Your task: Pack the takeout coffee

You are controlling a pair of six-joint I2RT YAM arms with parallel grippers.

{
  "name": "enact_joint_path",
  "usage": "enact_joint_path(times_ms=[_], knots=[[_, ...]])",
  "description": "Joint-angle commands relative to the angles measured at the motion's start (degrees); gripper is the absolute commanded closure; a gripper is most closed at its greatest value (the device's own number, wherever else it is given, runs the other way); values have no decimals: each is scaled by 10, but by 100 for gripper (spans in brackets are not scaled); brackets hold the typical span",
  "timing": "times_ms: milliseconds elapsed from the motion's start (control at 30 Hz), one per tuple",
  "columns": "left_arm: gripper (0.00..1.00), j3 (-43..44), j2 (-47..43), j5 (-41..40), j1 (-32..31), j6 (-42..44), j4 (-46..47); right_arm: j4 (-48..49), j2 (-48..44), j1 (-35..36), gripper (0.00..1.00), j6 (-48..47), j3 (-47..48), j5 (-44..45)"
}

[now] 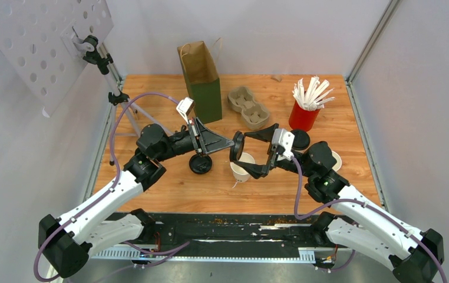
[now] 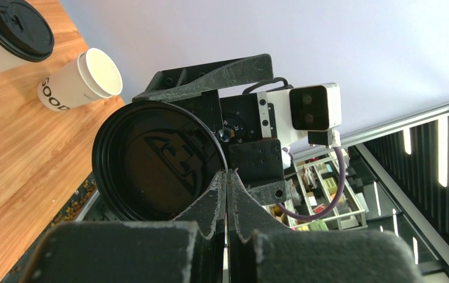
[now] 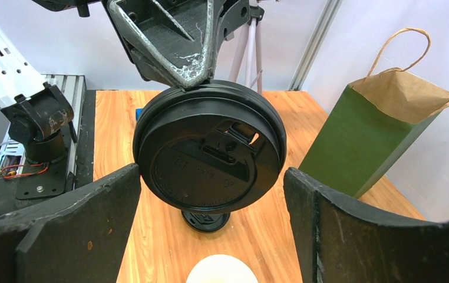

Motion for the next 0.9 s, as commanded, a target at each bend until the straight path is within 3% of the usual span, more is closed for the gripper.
enact_joint_path(times_ms=[0, 333, 533, 667, 867], knots=[[100, 14, -1, 8, 2, 3, 22, 16, 0, 3, 11, 2, 16, -12], [100, 14, -1, 7, 2, 1, 22, 28, 0, 3, 23, 7, 10, -12], [93, 16, -4, 2, 2, 4, 18, 28, -6, 2, 25, 8, 3, -9], [83, 16, -7, -5, 2, 9, 7, 27, -11, 3, 27, 13, -1, 2], [55, 25, -18, -21, 2, 42, -31, -5, -15, 3, 29, 26, 3, 20]])
